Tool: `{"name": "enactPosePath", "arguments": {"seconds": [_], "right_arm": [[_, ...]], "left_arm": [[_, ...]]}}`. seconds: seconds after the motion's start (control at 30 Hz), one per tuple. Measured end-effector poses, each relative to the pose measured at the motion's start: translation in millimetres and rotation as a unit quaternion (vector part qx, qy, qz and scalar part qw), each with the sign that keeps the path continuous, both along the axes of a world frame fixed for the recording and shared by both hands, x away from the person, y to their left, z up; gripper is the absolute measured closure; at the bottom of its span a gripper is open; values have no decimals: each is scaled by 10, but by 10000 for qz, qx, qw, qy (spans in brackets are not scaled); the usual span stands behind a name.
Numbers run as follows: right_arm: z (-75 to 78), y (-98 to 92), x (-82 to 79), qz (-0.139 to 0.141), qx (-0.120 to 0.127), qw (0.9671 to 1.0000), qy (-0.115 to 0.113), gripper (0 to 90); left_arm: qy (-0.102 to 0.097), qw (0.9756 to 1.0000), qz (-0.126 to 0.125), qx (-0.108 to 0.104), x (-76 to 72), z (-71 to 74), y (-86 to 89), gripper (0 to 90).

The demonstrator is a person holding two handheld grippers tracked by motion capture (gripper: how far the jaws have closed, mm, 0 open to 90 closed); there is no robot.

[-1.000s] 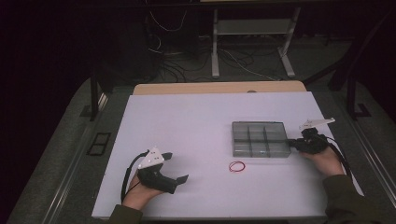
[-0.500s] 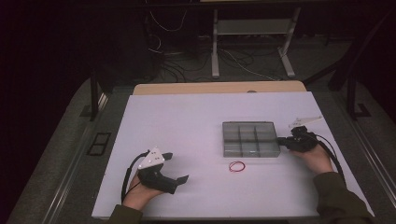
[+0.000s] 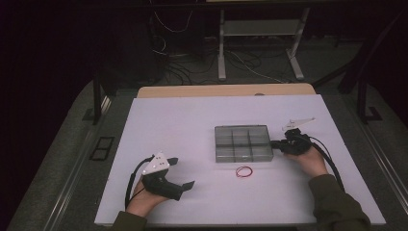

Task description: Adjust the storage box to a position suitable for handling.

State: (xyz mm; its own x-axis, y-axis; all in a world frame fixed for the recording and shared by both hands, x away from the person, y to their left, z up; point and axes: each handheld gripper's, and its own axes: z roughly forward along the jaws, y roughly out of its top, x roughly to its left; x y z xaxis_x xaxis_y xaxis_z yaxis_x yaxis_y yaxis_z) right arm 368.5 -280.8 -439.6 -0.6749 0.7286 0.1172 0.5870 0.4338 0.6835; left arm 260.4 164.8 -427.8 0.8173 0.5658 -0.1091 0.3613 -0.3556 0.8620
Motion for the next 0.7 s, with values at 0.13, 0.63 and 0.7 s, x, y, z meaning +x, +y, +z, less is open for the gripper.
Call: {"name": "enactPosePath", "arguments": {"seconds": [0.13,0.63,0.7], "right_arm": [[-2,97,11,96,13,9999,-32,892],[44,384,22,401,217,9989,-67,892],[37,418,21,451,225,9987,-70,892]], "left_arm": [[-1,10000,0,-3,1,1,-5,0],[-17,10000,15,-61,-1,7,2,0],[-5,10000,20,-55,-2,6,-1,0]]}}
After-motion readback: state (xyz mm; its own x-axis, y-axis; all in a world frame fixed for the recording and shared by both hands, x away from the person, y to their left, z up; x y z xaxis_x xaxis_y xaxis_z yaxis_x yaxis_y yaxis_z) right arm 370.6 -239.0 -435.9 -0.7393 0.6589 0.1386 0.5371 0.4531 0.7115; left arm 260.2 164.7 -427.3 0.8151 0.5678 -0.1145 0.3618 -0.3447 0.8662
